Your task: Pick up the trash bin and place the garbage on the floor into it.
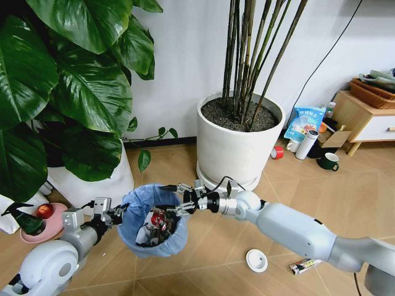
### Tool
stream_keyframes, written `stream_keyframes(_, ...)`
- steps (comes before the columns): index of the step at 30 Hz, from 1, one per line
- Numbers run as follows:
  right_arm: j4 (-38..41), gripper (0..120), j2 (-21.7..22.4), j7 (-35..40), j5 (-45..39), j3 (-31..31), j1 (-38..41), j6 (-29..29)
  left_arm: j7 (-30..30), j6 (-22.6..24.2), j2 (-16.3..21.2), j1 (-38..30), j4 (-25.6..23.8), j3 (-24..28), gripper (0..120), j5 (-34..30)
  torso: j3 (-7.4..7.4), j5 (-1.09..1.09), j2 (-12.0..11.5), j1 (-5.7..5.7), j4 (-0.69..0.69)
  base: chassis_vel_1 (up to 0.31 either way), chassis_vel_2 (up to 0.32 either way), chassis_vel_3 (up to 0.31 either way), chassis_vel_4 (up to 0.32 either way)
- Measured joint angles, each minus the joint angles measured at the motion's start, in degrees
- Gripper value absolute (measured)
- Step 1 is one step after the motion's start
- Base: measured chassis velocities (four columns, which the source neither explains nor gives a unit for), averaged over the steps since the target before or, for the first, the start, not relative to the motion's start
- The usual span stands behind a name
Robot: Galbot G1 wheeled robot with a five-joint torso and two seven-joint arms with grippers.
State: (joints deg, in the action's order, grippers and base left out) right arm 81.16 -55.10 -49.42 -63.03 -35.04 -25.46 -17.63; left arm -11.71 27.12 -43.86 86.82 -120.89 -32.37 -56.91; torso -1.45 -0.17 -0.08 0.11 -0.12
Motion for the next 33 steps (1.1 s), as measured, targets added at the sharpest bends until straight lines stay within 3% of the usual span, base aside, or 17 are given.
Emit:
stream_keyframes(3,0.12,98,2.94,8.11,1.26,5.20,-4.65,0.14,-0.14,0.02,-0.55,0.24,0.00,-0.72,0,0.05,0.00,0.00,0.00,0.00,0.00,0.000,0.000,0.000,0.000)
stream_keyframes(5,-0.01,99,3.71,10.15,1.48,6.79,-6.17,0.45,-0.16,0.04,-0.68,0.28,-0.05,-0.83,0,0.05,0.00,0.01,0.00,0.00,-0.01,0.000,0.000,0.000,0.000)
stream_keyframes(9,-0.49,100,7.49,21.20,5.62,15.12,-16.10,2.56,-0.28,0.16,-0.80,0.40,-0.47,-1.59,0,-0.06,0.00,0.02,0.00,0.00,-0.02,0.000,0.000,0.000,0.000)
stream_keyframes(20,-1.44,100,13.37,20.73,11.10,35.11,-39.34,5.73,-0.94,0.34,-1.41,0.28,-0.29,-2.87,0,-0.23,0.01,0.00,0.00,-0.01,-0.02,0.000,0.000,0.000,0.000)
stream_keyframes(28,0.70,100,10.75,25.81,14.72,43.48,-52.52,6.66,-0.82,0.35,-1.48,0.39,-0.03,-3.88,0,0.02,0.01,0.00,0.00,-0.01,-0.01,0.000,0.000,0.000,0.000)
stream_keyframes(33,0.47,100,9.25,26.43,17.06,45.75,-55.57,6.58,-0.81,0.35,-1.40,0.62,-0.45,-4.13,0,0.03,0.00,0.02,0.00,-0.01,-0.01,0.000,0.000,0.000,0.000)
